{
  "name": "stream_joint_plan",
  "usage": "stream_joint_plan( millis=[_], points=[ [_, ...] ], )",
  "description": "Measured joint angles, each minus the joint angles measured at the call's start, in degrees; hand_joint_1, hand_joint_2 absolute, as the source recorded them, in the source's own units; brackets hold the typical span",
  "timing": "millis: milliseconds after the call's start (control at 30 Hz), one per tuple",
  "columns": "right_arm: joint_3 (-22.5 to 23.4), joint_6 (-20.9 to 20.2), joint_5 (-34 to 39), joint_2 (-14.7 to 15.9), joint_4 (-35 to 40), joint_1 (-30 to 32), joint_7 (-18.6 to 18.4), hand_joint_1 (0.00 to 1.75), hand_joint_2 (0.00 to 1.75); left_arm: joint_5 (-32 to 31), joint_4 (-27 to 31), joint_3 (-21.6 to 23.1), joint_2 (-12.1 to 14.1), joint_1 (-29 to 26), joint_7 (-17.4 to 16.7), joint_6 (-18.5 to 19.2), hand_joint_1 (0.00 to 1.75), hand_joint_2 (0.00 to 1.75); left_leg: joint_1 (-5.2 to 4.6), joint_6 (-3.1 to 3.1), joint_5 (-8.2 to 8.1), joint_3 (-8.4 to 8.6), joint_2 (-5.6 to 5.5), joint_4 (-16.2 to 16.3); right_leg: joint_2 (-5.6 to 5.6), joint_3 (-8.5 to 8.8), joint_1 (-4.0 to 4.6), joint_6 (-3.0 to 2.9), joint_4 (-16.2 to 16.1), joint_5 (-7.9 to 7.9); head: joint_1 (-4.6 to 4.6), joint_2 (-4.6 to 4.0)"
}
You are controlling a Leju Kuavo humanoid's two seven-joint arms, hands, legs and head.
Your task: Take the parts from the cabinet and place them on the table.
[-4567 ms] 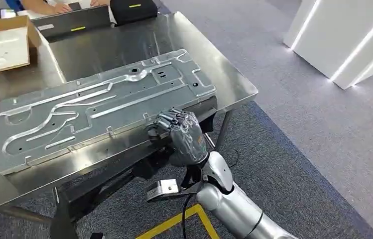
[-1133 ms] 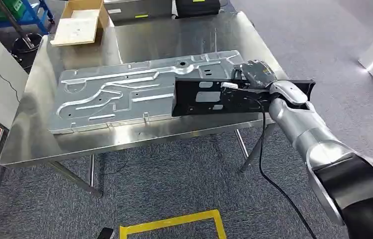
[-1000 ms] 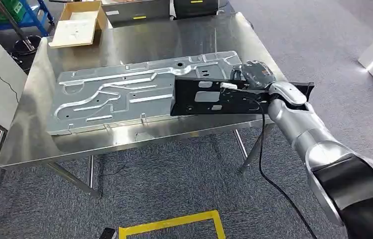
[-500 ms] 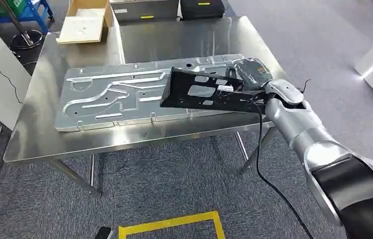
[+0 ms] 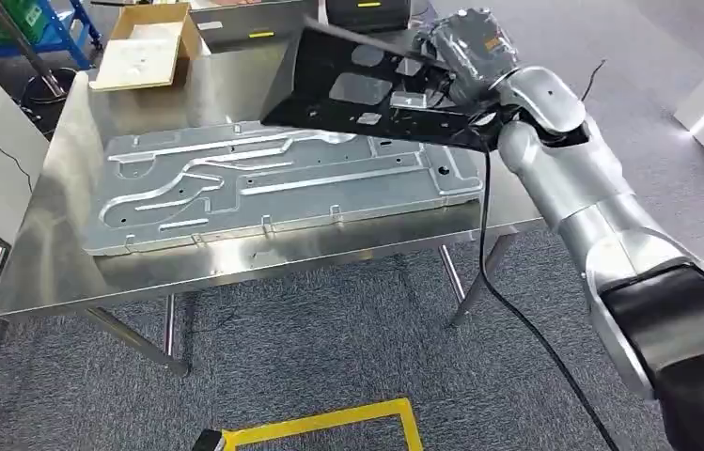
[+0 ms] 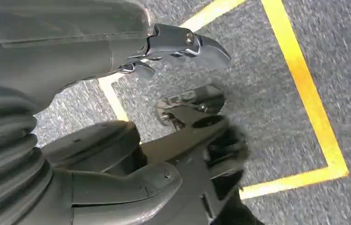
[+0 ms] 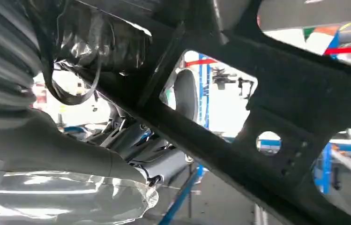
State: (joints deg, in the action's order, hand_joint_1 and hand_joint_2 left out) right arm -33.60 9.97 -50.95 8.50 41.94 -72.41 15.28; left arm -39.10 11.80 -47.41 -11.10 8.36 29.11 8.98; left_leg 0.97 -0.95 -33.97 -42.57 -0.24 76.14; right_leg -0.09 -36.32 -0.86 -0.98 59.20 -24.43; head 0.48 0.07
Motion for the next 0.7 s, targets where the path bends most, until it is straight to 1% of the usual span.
stream_joint_plan(
  millis=[33,67,100,133,167,200,233,267,300,333,367,400,433,467,500,533,567,600,633,667,700],
  points=[
    [-0.2,0.0,0.0,-0.1,0.0,0.2,0.0,1.75,1.75,0.0,0.0,0.0,0.0,0.0,0.0,0.1,0.00,1.75,0.00,0.05,0.39,-0.59,0.00,0.9,0.02,0.03,0.06,0.00,0.0,0.00,0.00,0.02],
    [-0.3,0.0,0.0,-0.1,0.0,0.2,0.0,1.75,1.75,0.0,0.0,0.0,0.0,-0.1,0.0,0.1,0.00,1.75,0.00,0.16,2.00,0.17,0.00,-0.9,0.06,0.07,0.11,0.00,0.1,-0.01,0.00,0.02],
    [-0.4,0.0,0.0,-0.2,0.1,0.2,0.0,1.75,1.75,0.0,0.0,0.0,0.0,0.0,0.0,0.1,0.00,1.75,-0.02,0.37,4.58,2.16,0.01,-5.2,0.07,0.14,0.15,0.07,0.1,-0.06,0.00,0.02],
    [-0.4,0.0,0.0,-0.2,0.3,0.2,0.0,1.75,1.75,0.0,0.0,0.0,0.0,0.0,0.0,0.1,0.00,1.75,-0.03,0.68,7.24,4.69,0.01,-10.5,0.07,0.26,0.17,0.18,0.2,-0.14,0.00,0.02],
    [-0.4,0.0,0.0,-0.2,0.4,0.1,0.0,1.75,1.75,0.0,0.0,0.0,0.0,0.0,0.0,0.1,0.00,1.75,-0.04,0.93,8.69,6.29,0.01,-13.8,0.08,0.33,0.19,0.26,0.2,-0.18,0.00,0.02],
    [-0.4,0.0,0.0,-0.2,0.4,0.1,0.0,1.75,1.75,0.0,0.0,0.0,0.0,0.0,0.0,0.2,0.00,1.75,-0.09,1.22,8.76,7.26,0.02,-16.3,0.05,0.33,0.17,0.40,0.2,-0.28,0.00,0.02],
    [-0.4,0.0,0.0,-0.2,0.4,0.0,0.1,1.75,1.75,-0.1,0.0,0.0,0.0,0.1,0.0,0.2,0.00,1.75,-0.51,1.31,7.79,7.75,0.09,-17.0,0.11,0.16,0.44,0.69,0.2,-0.45,0.00,0.00],
    [-0.4,0.0,0.0,-0.2,0.4,0.0,0.2,1.75,1.75,-0.4,0.0,0.0,0.0,0.2,0.1,0.3,0.00,1.75,-0.53,1.63,7.78,7.85,0.05,-17.3,0.13,0.05,0.36,1.17,0.0,-0.52,0.00,0.02],
    [-0.4,0.0,-0.1,-0.2,0.4,0.1,0.3,1.75,1.75,-0.5,0.0,0.0,0.0,0.1,0.2,0.4,0.00,1.75,-0.67,2.02,7.59,7.78,0.03,-17.7,0.11,0.31,0.28,1.60,-0.4,-0.47,0.02,0.00],
    [-0.5,0.0,-0.2,-0.3,0.3,0.3,0.4,1.75,1.75,-0.5,0.0,0.0,0.0,0.0,0.3,0.4,0.00,1.75,-0.47,2.68,7.69,8.01,0.00,-18.2,0.13,0.38,0.40,2.07,0.9,0.58,0.02,0.02],
    [-0.5,0.0,-0.2,-0.3,0.3,0.4,0.5,1.75,1.75,-0.6,0.0,0.0,0.0,0.0,0.4,0.4,0.00,1.75,-0.47,3.24,7.69,8.95,-0.03,-18.5,0.12,0.66,0.33,2.38,0.9,0.55,0.02,0.02],
    [-0.5,0.1,-0.2,-0.3,0.3,0.4,0.5,1.75,1.75,-0.6,0.0,0.0,0.0,-0.1,0.5,0.5,0.00,1.75,-0.37,3.52,8.09,9.52,-0.01,-18.8,0.03,0.20,-0.02,2.47,1.4,-0.09,0.07,0.02],
    [-0.6,0.2,-0.2,-0.3,0.2,0.3,0.6,1.75,1.75,-0.7,0.0,0.0,0.0,0.0,0.6,0.5,0.00,1.75,-0.36,3.72,8.47,9.87,0.08,-18.6,0.11,-0.68,-0.02,2.52,3.3,-1.29,0.04,0.00],
    [-0.7,0.3,-0.2,-0.4,0.1,0.4,0.6,1.75,1.75,-0.7,0.0,0.0,0.0,0.1,0.6,0.5,0.00,1.75,-0.38,3.79,8.39,10.01,0.10,-18.6,0.16,-2.60,0.00,2.64,6.9,-3.47,0.04,0.02],
    [-0.9,0.5,-0.2,-0.4,-0.1,0.6,0.9,1.75,1.75,-0.4,0.0,0.0,-0.1,0.2,0.6,0.4,0.00,1.75,-0.41,3.85,8.30,10.09,0.09,-18.6,0.13,-5.16,-0.03,2.78,11.4,-5.61,0.04,0.02],
    [-0.9,0.5,-0.1,-0.4,-0.3,1.0,0.9,1.75,1.75,-0.3,0.0,0.0,-0.2,0.2,0.4,0.1,0.00,1.75,-0.41,3.85,8.15,10.12,0.05,-18.6,0.13,-7.42,-0.04,2.93,14.9,-6.77,0.04,0.02],
    [-0.9,0.5,-0.1,-0.4,-0.7,1.5,0.9,1.75,1.75,-0.3,0.0,0.0,-0.2,0.2,0.0,-0.3,0.00,1.75,-0.40,3.81,7.93,10.27,-0.06,-18.5,0.12,-8.69,-0.08,3.02,16.4,-6.65,0.04,0.00],
    [-1.0,0.6,-0.1,-0.4,-0.9,1.9,1.0,1.75,1.75,-0.3,0.0,0.0,-0.3,0.1,0.0,-0.6,0.00,1.75,-0.38,3.75,7.68,10.52,-0.18,-18.5,0.11,-8.75,-0.15,2.97,15.3,-5.22,0.04,0.00],
    [-1.1,0.6,-0.1,-0.4,-1.1,2.1,1.0,1.75,1.75,-0.3,0.0,0.0,-0.3,0.0,-0.1,-0.8,0.00,1.75,-0.38,3.62,7.33,10.86,-0.27,-18.4,0.10,-7.58,-0.23,3.04,11.8,-2.56,0.04,0.02],
    [-1.2,0.7,-0.1,-0.4,-1.3,2.1,1.1,1.75,1.75,-0.3,0.0,0.0,-0.5,-0.1,-0.2,-0.8,0.00,1.75,-0.39,3.49,6.90,11.24,-0.30,-18.3,0.09,-5.47,-0.24,2.96,6.6,0.95,0.07,0.02],
    [-1.3,0.8,-0.1,-0.4,-1.4,2.1,1.1,1.75,1.75,-0.3,0.0,0.0,-0.5,0.0,-0.2,-0.8,0.00,1.75,-0.39,3.24,6.40,11.54,-0.33,-18.1,0.09,-3.48,-0.21,2.69,1.4,4.23,0.04,0.02]
  ],
)
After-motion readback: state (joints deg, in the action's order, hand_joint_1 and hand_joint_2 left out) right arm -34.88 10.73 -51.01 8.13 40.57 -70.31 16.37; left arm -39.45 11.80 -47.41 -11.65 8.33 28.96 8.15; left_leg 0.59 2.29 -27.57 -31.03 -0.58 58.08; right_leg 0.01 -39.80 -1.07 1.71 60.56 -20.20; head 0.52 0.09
